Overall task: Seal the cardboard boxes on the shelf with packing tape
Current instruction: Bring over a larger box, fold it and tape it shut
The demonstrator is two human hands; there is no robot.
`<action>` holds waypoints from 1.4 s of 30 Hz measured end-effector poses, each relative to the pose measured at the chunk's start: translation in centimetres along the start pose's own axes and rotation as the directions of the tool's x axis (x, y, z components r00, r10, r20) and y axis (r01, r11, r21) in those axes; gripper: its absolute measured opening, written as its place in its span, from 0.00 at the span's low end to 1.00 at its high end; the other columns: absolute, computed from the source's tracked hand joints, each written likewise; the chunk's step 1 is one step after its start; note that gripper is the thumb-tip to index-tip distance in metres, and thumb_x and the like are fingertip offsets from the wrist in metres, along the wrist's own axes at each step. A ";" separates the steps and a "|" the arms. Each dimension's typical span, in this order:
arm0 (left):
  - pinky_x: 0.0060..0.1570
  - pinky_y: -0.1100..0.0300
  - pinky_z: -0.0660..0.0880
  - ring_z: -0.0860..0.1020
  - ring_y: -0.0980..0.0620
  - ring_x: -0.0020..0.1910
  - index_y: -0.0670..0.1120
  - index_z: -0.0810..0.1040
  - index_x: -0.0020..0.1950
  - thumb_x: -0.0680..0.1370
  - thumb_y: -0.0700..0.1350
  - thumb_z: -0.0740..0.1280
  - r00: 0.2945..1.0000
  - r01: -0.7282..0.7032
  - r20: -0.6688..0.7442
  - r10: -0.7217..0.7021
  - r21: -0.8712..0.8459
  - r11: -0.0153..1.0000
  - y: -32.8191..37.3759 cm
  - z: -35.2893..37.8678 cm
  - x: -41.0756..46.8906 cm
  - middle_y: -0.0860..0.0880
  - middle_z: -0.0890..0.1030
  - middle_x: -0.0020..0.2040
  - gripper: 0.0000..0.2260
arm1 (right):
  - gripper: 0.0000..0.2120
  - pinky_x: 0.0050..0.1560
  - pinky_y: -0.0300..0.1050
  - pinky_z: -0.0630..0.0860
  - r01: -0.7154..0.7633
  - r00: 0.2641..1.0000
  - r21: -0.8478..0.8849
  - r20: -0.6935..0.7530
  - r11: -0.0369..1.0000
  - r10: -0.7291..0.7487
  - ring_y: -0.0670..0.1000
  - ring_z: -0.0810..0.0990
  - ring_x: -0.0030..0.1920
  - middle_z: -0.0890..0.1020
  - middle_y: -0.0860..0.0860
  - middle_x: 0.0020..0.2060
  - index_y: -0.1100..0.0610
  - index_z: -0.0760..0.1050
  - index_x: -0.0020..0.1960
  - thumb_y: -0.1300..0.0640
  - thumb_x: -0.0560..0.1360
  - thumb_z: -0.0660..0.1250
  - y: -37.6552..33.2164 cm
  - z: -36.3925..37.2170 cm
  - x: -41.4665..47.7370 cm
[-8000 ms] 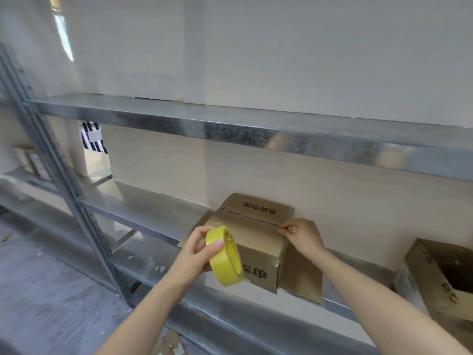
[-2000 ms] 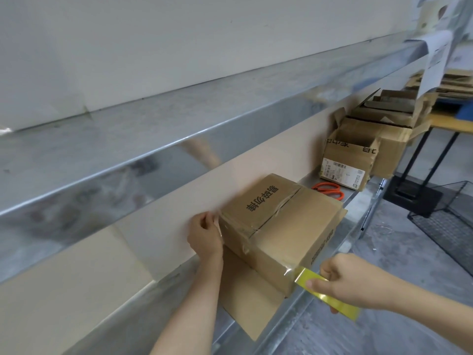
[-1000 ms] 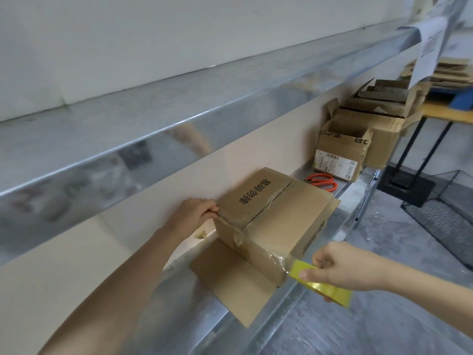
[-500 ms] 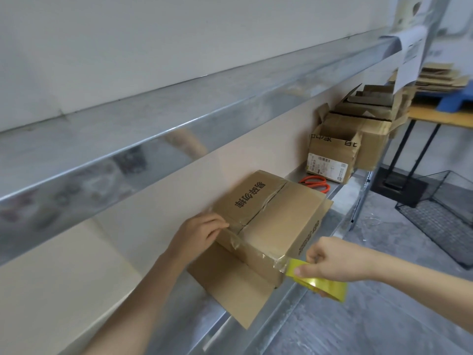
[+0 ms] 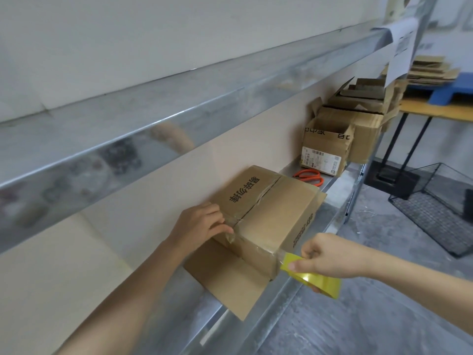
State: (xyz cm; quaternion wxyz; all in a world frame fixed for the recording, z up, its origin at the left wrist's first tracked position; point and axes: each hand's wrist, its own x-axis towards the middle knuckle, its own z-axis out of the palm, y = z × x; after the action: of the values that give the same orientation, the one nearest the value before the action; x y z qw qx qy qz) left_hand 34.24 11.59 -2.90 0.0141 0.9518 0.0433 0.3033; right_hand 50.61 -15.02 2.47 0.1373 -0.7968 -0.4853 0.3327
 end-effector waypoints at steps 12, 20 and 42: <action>0.40 0.63 0.71 0.75 0.51 0.40 0.45 0.78 0.42 0.79 0.53 0.63 0.998 -0.058 -0.010 0.059 0.079 0.995 1.7 0.7 -0.4 0.51 0.76 0.42 0.13 | 0.26 0.33 0.43 0.61 -0.031 0.998 0.009 -0.059 0.999 0.031 0.49 0.65 0.31 0.65 0.46 0.24 0.52 0.58 0.29 0.40 0.72 0.68 -0.4 0.2 -0.3; 0.37 0.62 0.71 0.76 0.52 0.42 0.47 0.82 0.49 0.79 0.53 0.65 0.989 -0.146 -0.021 0.147 0.029 0.989 5.2 1.4 -0.8 0.52 0.80 0.44 0.11 | 0.22 0.37 0.42 0.68 -0.060 0.996 0.055 -0.058 0.997 0.063 0.50 0.77 0.31 0.84 0.58 0.33 0.55 0.65 0.33 0.39 0.73 0.67 -0.2 0.1 -0.2; 0.41 0.63 0.67 0.72 0.61 0.43 0.49 0.77 0.40 0.75 0.65 0.61 0.920 0.382 0.019 -0.392 -0.264 0.886 7.5 2.1 0.6 0.58 0.74 0.41 0.20 | 0.28 0.32 0.43 0.60 -0.047 0.995 -0.026 -0.086 0.999 0.045 0.51 0.68 0.27 0.61 0.47 0.23 0.53 0.57 0.27 0.40 0.71 0.70 0.1 0.5 0.9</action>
State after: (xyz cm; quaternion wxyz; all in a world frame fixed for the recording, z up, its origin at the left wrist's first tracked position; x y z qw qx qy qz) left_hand 36.55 4.15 -3.87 0.1991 0.9082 0.1919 0.3141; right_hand 50.63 -14.35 1.66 0.1390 -0.8232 -0.4650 0.2945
